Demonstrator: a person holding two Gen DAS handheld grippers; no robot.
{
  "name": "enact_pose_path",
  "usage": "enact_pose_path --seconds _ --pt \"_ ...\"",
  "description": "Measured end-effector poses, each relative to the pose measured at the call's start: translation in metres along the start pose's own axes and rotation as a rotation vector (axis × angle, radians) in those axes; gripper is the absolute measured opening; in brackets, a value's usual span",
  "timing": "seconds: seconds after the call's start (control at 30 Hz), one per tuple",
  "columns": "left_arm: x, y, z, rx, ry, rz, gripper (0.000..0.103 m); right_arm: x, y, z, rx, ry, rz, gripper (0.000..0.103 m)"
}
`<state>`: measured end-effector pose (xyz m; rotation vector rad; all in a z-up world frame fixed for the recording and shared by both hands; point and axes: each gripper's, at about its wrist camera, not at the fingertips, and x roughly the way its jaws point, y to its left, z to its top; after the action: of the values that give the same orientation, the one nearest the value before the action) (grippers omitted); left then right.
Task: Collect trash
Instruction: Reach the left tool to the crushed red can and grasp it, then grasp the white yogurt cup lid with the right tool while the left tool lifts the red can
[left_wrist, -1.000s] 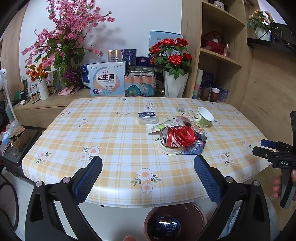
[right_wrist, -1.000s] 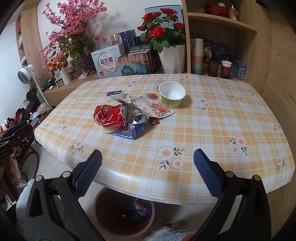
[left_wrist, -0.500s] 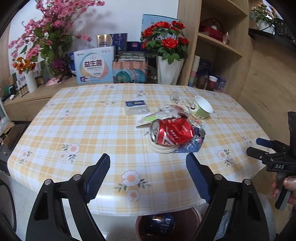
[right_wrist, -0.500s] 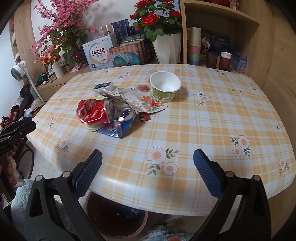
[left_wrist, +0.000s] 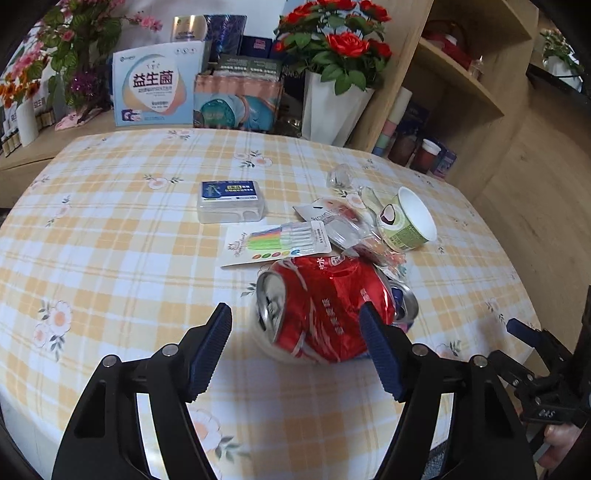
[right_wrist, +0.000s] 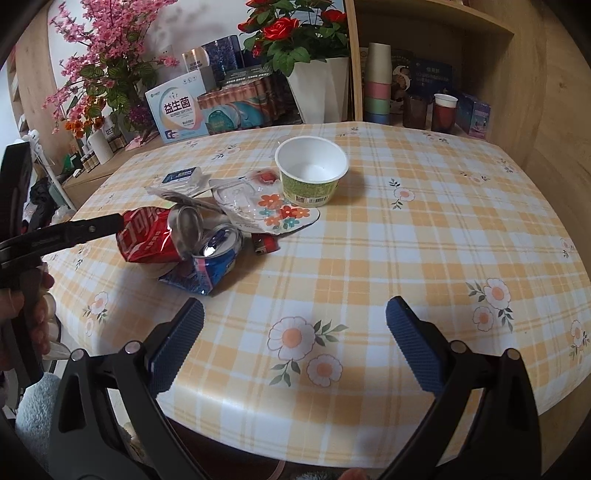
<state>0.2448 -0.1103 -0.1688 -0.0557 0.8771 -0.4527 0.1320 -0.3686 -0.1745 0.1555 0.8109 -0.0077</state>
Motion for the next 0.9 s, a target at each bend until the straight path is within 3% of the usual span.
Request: enact_pose_path --seconds 0.2,0.3,0.33,0.37,0.53,0.73,0.9 --pt "0.029 0.007 0.007 -0.034 0.050 0.000 0.065 0.007 -0.001 0.009 0.009 -0.021 0.013 0.097" --pt "0.035 0.010 0.005 -0.049 0.077 -0.013 0.052 0.011 0.000 0.012 0.006 -0.014 0.013 0.097" --pt "0.036 0.011 0.004 -0.055 0.086 -0.017 0.039 0.013 0.002 0.013 0.000 -0.008 0.009 0.097" --pt "0.036 0.013 0.004 -0.061 0.090 -0.024 0.034 0.014 0.004 0.014 -0.010 -0.001 0.014 0.097" --pt "0.025 0.017 0.006 -0.074 0.069 -0.034 0.032 0.025 0.025 0.023 -0.111 0.047 -0.012 0.097" --pt "-0.001 0.022 0.016 -0.085 0.011 -0.048 0.031 0.030 0.050 0.035 -0.193 0.024 0.039 0.097" --pt "-0.030 0.033 0.022 -0.086 -0.068 -0.035 0.031 0.037 0.069 0.043 -0.270 0.003 -0.001 0.097"
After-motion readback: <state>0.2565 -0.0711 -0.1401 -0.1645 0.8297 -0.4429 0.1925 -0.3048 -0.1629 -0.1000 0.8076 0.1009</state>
